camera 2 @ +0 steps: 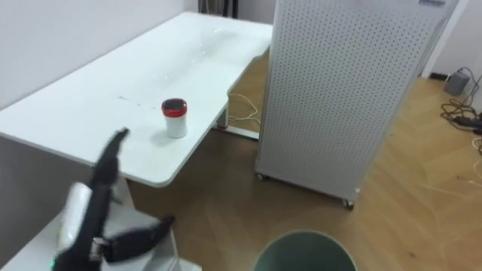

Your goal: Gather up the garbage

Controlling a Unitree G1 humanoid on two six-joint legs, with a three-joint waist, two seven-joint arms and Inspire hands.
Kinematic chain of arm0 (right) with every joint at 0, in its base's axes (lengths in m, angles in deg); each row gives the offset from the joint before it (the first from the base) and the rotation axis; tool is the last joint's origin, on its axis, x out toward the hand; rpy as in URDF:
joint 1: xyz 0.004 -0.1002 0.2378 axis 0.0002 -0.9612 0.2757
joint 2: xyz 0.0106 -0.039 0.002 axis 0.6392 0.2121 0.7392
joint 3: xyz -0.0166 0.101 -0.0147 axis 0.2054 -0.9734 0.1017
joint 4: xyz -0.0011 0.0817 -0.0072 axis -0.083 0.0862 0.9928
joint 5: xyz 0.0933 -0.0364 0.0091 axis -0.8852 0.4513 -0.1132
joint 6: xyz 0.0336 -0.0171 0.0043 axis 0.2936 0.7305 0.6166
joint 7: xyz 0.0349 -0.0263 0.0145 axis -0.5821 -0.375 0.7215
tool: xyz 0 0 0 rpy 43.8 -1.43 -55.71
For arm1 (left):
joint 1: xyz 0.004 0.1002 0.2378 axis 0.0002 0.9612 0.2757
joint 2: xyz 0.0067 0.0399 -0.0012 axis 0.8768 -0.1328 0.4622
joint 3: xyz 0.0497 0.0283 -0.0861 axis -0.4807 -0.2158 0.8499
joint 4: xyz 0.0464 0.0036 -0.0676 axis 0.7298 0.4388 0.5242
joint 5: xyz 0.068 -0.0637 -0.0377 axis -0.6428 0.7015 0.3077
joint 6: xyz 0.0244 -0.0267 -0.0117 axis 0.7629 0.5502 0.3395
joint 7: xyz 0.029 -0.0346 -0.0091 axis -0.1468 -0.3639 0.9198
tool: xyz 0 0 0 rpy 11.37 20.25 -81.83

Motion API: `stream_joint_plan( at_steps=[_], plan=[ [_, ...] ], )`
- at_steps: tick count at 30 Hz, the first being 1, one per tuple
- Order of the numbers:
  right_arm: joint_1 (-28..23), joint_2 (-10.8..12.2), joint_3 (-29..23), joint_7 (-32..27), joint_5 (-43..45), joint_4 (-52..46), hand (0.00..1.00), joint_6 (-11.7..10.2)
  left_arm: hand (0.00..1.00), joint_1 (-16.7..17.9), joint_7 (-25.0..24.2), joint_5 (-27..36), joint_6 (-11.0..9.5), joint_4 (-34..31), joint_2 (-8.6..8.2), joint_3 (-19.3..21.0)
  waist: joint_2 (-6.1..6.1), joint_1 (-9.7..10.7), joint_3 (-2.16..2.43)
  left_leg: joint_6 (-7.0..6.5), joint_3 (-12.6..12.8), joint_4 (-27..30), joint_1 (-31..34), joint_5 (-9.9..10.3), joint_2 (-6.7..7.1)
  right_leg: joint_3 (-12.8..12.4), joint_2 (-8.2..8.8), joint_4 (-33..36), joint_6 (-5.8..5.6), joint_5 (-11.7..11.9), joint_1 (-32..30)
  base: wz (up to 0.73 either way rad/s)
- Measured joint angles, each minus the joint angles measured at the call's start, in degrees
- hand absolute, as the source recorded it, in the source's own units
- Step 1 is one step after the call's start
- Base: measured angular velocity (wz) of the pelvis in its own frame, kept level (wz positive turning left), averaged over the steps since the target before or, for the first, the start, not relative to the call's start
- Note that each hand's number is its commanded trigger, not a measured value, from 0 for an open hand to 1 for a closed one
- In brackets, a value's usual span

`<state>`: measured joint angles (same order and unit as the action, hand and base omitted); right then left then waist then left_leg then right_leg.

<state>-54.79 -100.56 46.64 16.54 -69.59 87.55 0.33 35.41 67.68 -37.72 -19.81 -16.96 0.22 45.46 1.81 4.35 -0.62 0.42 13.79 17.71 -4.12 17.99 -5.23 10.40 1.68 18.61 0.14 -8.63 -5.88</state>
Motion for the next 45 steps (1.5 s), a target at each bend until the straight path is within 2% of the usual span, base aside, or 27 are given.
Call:
stream_joint_plan(
  at_steps=[3, 6, 7, 9, 11, 15, 17, 20, 22, 24, 28, 30, 33, 38, 43, 45],
  plan=[
    [-1.4, 0.0, 0.1, 0.1, 0.5, -2.3, 1.0, 0.0, 0.0, 0.6, 0.0, 1.5, 0.0, -0.2, -0.5, 1.9, -0.21, -2.6, 0.01, 0.05, -0.6, -0.4, -1.5, 0.0, 0.04, -2.3, -1.22, -1.1, 0.57, 0.5, 0.1, -0.5],
    [-1.3, -0.1, 0.1, 0.5, 0.5, -3.4, 1.0, 0.0, 0.0, 0.7, 0.0, 3.6, 0.0, -1.2, -0.83, 3.9, -0.65, -3.6, 0.18, 0.06, -4.2, -0.6, -2.1, 0.0, 0.42, -4.7, -2.22, -0.7, 0.89, 0.8, -0.1, -0.47],
    [-1.2, -0.1, 0.1, 0.5, 0.4, -3.4, 1.0, 0.0, 0.0, 0.7, 0.0, 4.1, 0.0, -1.5, -0.89, 4.3, -0.81, -3.6, 0.25, 0.06, -4.6, -0.7, -2.3, 0.0, 0.52, -5.2, -2.3, -0.6, 0.88, 0.9, -0.1, -0.38],
    [-1.2, -0.1, 0.1, 0.4, 0.4, -3.8, 1.0, 0.0, 0.0, 0.7, 0.8, 6.0, 0.0, -2.5, -0.93, 5.1, -1.99, -3.2, 0.49, 0.1, -5.1, -2.5, -3.6, 0.0, 0.78, -6.5, -2.83, -0.5, 0.79, 1.0, -0.2, -0.32],
    [-1.3, -0.1, 0.0, 0.4, 0.4, -3.7, 1.0, 0.1, 0.0, 0.7, 1.3, 6.5, -0.4, -2.5, -1.28, 6.3, -2.43, -3.3, 0.49, 0.16, -5.1, -3.5, -4.7, -0.1, 1.06, -7.8, -2.9, 0.2, 0.72, 0.9, -0.4, -0.37],
    [-1.4, -0.1, -0.4, 0.5, 2.2, -3.8, 1.0, 0.1, 0.0, 0.7, 2.3, 7.0, -0.8, -2.0, -1.81, 9.8, -2.36, -3.0, 0.46, 0.16, -4.3, -4.3, -6.0, -0.1, 1.49, -9.5, -3.6, 0.9, 0.64, 1.0, -0.7, -0.27],
    [-1.7, -0.1, -0.5, 0.5, 2.2, -3.8, 1.0, 0.1, 0.0, 0.7, 2.3, 9.0, -0.8, -0.9, -1.81, 10.0, -2.31, -3.1, 0.41, 0.16, -4.4, -4.3, -6.3, -0.1, 1.77, -10.3, -3.73, 1.4, 0.6, 1.0, -0.9, -0.25],
    [-1.9, -0.1, -0.5, 0.6, 2.2, -3.8, 1.0, 0.1, 0.0, 0.7, 2.3, 11.3, -0.8, 0.5, -1.81, 10.0, -1.97, -3.1, 0.17, 0.14, -4.1, -4.3, -6.4, -0.1, 2.13, -10.4, -3.54, 2.0, 0.5, 1.0, -1.4, -0.17],
    [-1.9, -0.1, -0.5, 1.2, 2.5, -3.9, 1.0, 0.2, 0.0, 0.7, 2.2, 11.3, -0.7, 1.1, -1.81, 10.0, -1.65, -3.7, 0.15, 0.14, -2.5, -4.3, -6.2, -0.1, 2.29, -10.4, -3.48, 2.4, 0.51, 1.2, -2.6, -0.38],
    [-1.8, 0.0, -0.5, 2.1, 2.6, -4.2, 1.0, 0.8, 0.0, 0.7, 1.9, 11.5, -0.7, 2.2, -1.82, 10.0, -1.69, -5.0, 0.15, 0.14, -0.2, -4.3, -6.0, -0.1, 2.2, -10.1, -3.72, 2.2, 0.86, 2.3, -3.5, -0.54],
    [-1.7, 0.1, -0.5, 4.0, 3.0, -4.4, 1.0, 2.0, 0.0, 0.7, 1.3, 11.6, -0.1, 3.3, -1.88, 10.6, -1.68, -5.2, 0.17, 0.12, 1.9, -4.4, -5.8, -0.1, 2.05, -8.5, -3.66, 1.8, 1.44, 3.7, -4.4, -0.37],
    [-1.3, 0.1, -0.5, 4.7, 3.0, -4.5, 1.0, 2.6, 0.0, 0.5, 1.1, 12.0, 0.2, 3.3, -2.07, 10.7, -1.77, -4.9, 0.14, 0.09, 2.0, -4.9, -5.3, -0.1, 2.05, -8.5, -3.91, 0.9, 1.7, 4.8, -5.0, -0.21],
    [-1.2, 0.1, -0.1, 5.1, 2.8, -4.5, 1.0, 2.6, 0.0, 0.6, 1.3, 12.0, 0.2, 3.4, -2.77, 10.5, -1.54, -4.8, 0.1, 0.11, 2.3, -6.1, -5.3, -0.1, 2.03, -7.6, -3.9, 0.9, 2.22, 5.4, -5.6, -0.15],
    [-1.0, 0.1, 1.1, 5.5, 2.8, -4.6, 1.0, 2.6, 0.0, 0.6, 2.4, 12.0, 0.2, 3.4, -2.75, 9.6, -1.46, -5.1, 0.13, 0.5, 2.6, -6.2, -5.5, -0.1, 1.56, -6.7, -4.76, 0.3, 3.24, 6.0, -5.9, -0.2],
    [-1.0, 0.2, 1.5, 6.2, 3.0, -4.9, 1.0, 2.6, 0.0, 0.5, 1.5, 12.1, 0.2, 3.5, -2.74, 9.9, -0.7, -4.9, 0.18, 1.14, 2.5, -5.2, -5.5, 0.3, 0.87, -4.6, -4.86, 1.7, 4.37, 4.7, -6.4, -0.09],
    [-1.0, 0.2, 1.7, 6.2, 2.7, -5.1, 1.0, 2.6, 0.0, 0.5, 1.0, 12.2, 0.2, 3.9, -2.75, 9.8, 0.08, -5.4, -0.29, 2.13, 2.7, -1.3, -4.8, 1.4, -0.1, -3.7, -4.94, 3.5, 4.93, 2.7, -6.5, -0.04]
  ],
)
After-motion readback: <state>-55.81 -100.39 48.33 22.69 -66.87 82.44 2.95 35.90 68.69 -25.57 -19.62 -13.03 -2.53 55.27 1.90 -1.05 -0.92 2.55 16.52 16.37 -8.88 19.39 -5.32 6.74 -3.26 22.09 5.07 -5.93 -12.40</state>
